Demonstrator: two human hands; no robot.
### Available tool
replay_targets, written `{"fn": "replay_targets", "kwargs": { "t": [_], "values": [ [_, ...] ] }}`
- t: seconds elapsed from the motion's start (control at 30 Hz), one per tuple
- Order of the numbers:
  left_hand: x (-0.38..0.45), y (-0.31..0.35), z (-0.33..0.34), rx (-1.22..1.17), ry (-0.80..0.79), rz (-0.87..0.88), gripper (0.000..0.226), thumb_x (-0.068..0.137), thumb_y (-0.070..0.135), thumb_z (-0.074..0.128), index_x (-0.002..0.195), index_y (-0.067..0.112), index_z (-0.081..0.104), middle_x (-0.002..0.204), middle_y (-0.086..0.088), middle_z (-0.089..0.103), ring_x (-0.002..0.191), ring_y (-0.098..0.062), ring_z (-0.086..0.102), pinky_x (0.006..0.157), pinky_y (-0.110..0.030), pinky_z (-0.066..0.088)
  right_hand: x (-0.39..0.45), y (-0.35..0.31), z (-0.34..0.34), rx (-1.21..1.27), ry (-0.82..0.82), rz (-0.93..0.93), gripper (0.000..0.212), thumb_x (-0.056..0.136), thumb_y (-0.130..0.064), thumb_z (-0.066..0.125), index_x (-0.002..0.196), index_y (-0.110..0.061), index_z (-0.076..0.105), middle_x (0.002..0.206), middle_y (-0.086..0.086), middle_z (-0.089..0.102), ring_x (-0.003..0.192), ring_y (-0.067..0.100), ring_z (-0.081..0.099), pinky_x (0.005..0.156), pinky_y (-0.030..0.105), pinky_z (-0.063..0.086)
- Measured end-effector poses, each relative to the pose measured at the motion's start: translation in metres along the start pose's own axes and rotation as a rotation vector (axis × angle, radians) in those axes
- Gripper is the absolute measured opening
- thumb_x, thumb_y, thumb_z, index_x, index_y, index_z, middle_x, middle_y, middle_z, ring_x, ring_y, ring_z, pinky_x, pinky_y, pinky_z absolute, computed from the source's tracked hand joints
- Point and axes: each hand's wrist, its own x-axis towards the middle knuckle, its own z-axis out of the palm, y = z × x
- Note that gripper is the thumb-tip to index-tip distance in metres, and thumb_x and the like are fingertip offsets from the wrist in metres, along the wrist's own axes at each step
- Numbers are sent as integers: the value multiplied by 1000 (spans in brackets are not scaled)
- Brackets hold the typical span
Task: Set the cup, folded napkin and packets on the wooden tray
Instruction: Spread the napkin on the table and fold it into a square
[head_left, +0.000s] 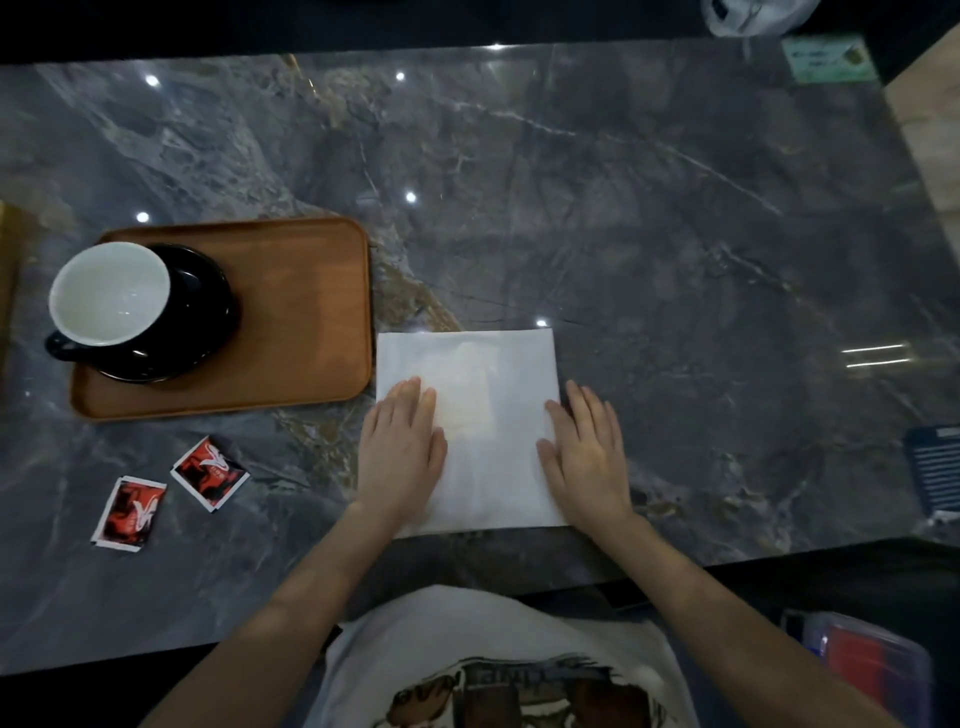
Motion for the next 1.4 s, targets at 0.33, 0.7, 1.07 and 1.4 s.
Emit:
{"fn": "replay_targets", "kwargs": {
  "t": [0.33, 0.7, 1.07, 1.4],
  "values": [
    [80, -10, -31, 62, -37, 231, 47, 93, 24, 35, 133, 3, 44, 141, -13, 46, 131, -29, 42, 105, -42, 37, 94, -23, -24, -194, -222, -177, 58, 98, -38, 14, 147, -11, -2, 159, 6, -1, 146, 18, -3, 115, 40, -10],
    [72, -25, -10, 269, -126, 245, 51, 90, 31, 30, 132, 6, 47, 138, -13, 50, 125, -26, 50, 100, -45, 43, 95, -14, -8, -223, -287, -181, 61, 88, -38, 21, 134, -4, 44, 139, 13, 50, 129, 25, 47, 112, 41, 28],
    [93, -11, -34, 280, -70, 139, 29, 58, 0, 70, 85, 7, 63, 76, -10, 63, 65, -28, 60, 57, -33, 47, 113, -17, -34, -89, -302, -233, 40, 89, -29, 44, 123, -8, 48, 120, 13, 54, 114, 31, 46, 97, 39, 34],
    [105, -4, -48, 248, -285, 16, 44, 81, 22, 57, 122, 8, 52, 121, -11, 51, 114, -28, 47, 94, -40, 36, 138, -31, -59, -165, -472, -299, 25, 86, -12, 49, 108, -10, 59, 116, 12, 51, 113, 29, 43, 78, 32, 30]
  ]
}}
